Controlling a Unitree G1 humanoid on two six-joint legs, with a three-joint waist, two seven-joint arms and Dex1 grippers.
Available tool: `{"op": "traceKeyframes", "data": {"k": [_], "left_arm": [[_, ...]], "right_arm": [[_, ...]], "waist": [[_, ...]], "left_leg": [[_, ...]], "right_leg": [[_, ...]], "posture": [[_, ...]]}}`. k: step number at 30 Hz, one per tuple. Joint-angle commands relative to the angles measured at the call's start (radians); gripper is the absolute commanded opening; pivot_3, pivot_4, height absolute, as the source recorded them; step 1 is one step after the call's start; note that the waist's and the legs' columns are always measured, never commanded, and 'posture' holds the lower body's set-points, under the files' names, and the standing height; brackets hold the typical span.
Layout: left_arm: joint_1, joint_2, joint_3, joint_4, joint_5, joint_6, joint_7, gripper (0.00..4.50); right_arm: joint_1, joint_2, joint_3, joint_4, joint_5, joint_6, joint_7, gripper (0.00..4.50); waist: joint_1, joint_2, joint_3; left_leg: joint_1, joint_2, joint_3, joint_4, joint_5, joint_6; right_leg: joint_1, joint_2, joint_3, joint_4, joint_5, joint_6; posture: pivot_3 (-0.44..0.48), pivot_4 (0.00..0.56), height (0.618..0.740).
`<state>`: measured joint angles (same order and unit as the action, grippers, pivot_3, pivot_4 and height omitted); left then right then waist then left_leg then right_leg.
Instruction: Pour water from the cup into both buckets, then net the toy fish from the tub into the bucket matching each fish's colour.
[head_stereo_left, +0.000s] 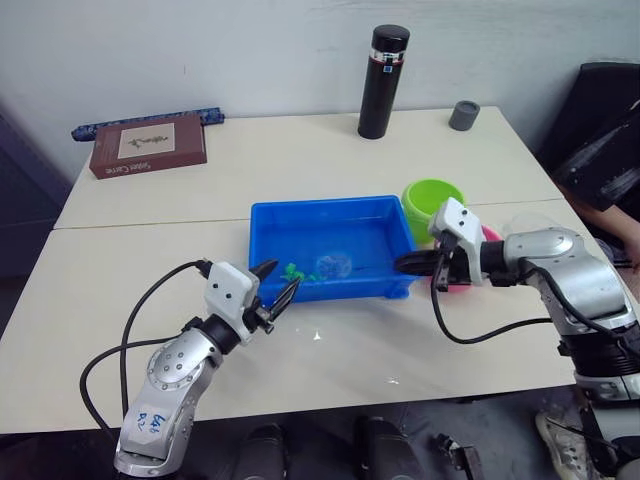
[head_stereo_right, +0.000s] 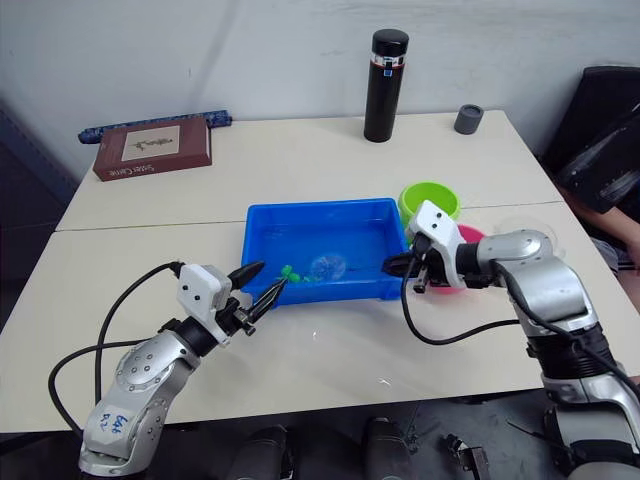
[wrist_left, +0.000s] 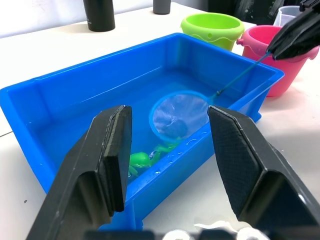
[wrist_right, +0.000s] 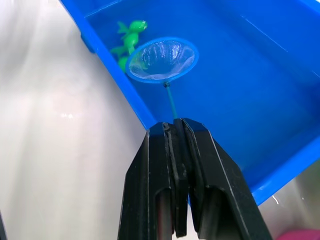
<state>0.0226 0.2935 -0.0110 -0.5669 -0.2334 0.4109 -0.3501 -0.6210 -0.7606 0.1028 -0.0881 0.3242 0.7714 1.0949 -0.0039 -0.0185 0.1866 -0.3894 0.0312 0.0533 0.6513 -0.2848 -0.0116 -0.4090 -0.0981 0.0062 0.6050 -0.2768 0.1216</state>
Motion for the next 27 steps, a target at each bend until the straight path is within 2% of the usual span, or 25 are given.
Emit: {"op": "traceKeyframes", "data": {"k": [1,9,14,21,27], "left_arm": [[-0.009,0.004,0.0,-0.006,-0.001,-0.023,-0.006,2.67],[-0.014,0.005,-0.002,0.007,-0.001,-0.032,-0.012,2.67],[-0.015,0.005,-0.003,0.011,0.0,-0.032,-0.019,2.67],[-0.012,0.002,-0.003,0.01,0.0,-0.033,-0.019,2.67],[-0.005,0.001,-0.003,0.005,0.002,-0.033,-0.015,2.67]], "right_arm": [[-0.022,-0.003,-0.039,-0.052,0.041,0.026,-0.015,0.0],[-0.017,-0.005,-0.064,-0.055,0.058,0.013,-0.073,0.0],[-0.003,0.001,-0.056,-0.023,-0.003,-0.1,-0.128,0.0],[0.082,-0.007,0.03,-0.013,-0.178,-0.374,-0.17,0.0],[0.113,0.009,0.058,-0.035,-0.206,-0.422,-0.168,0.0]], "waist": [[0.0,0.0,0.0],[0.001,0.0,0.0],[0.0,0.0,0.0],[0.0,0.0,0.0],[-0.001,0.0,0.0]], "left_leg": [[0.0,0.0,0.0,0.0,0.0,0.0],[0.0,0.0,0.0,0.0,0.0,0.0],[0.0,0.0,0.0,0.0,0.0,0.0],[0.0,0.0,0.0,0.0,0.0,0.0],[0.0,0.0,0.001,0.0,0.0,0.0]], "right_leg": [[0.0,0.0,0.0,0.0,0.0,0.0],[0.0,0.0,0.0,0.0,0.0,0.0],[-0.001,0.0,0.0,0.0,0.0,0.0],[-0.001,0.0,0.0,0.0,0.0,0.0],[-0.001,0.001,0.0,0.0,0.0,0.0]], "posture": [[0.0,0.15,0.74],[0.0,0.15,0.74],[0.0,0.15,0.74],[0.0,0.15,0.74],[0.0,0.15,0.74]]}}
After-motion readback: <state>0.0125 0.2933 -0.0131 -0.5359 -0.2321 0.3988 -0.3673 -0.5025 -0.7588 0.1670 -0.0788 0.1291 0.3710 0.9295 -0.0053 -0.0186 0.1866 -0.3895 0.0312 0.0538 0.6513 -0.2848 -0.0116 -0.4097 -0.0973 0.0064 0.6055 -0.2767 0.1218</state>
